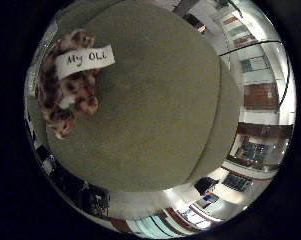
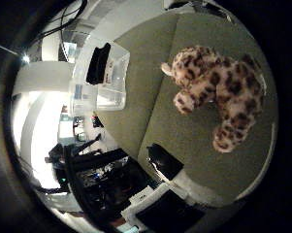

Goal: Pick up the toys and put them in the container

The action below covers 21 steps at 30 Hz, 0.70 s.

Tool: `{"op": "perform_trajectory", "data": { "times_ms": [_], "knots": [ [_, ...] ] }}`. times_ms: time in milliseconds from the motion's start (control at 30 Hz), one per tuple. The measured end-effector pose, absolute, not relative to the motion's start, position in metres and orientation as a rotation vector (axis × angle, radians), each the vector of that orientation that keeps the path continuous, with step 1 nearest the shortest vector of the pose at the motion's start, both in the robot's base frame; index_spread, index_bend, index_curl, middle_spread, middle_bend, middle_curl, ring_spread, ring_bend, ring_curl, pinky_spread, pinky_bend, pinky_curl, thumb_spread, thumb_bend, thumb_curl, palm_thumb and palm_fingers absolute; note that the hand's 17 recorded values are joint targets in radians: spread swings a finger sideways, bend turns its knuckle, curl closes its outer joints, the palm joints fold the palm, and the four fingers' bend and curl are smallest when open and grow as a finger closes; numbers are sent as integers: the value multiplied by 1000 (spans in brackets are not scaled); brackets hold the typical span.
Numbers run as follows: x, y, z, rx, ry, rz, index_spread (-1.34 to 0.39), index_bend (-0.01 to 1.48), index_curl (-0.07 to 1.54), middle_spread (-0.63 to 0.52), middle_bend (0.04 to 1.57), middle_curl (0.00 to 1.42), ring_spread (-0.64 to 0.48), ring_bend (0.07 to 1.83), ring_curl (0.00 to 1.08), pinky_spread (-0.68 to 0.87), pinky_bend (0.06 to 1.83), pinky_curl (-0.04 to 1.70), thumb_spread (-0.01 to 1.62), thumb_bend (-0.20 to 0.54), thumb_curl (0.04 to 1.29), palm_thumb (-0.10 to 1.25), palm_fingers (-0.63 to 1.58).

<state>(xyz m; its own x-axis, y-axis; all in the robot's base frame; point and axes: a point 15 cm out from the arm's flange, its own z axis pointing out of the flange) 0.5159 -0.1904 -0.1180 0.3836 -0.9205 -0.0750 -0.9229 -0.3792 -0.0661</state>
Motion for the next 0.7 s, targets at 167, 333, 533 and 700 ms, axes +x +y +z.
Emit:
{"op": "perform_trajectory", "data": {
  "times_ms": [167,333,533,700],
  "knots": [
    [520,-180,-134,-2553,1669,59,-421,231,333,-2,202,310,154,244,242,377,499,92,1037,-23,311,554,202],
    [521,-174,-138,-2562,1663,67,-435,251,361,-69,217,323,101,228,238,389,423,53,1026,-22,314,580,381],
    [519,-165,-145,-2604,1642,85,-432,175,348,-184,259,341,-98,398,252,259,549,-5,1012,-23,323,622,773],
    [520,-165,-147,-2645,1625,86,-446,312,427,-268,573,472,-267,747,377,-205,895,61,1004,-15,336,688,1443]
  ]
}}
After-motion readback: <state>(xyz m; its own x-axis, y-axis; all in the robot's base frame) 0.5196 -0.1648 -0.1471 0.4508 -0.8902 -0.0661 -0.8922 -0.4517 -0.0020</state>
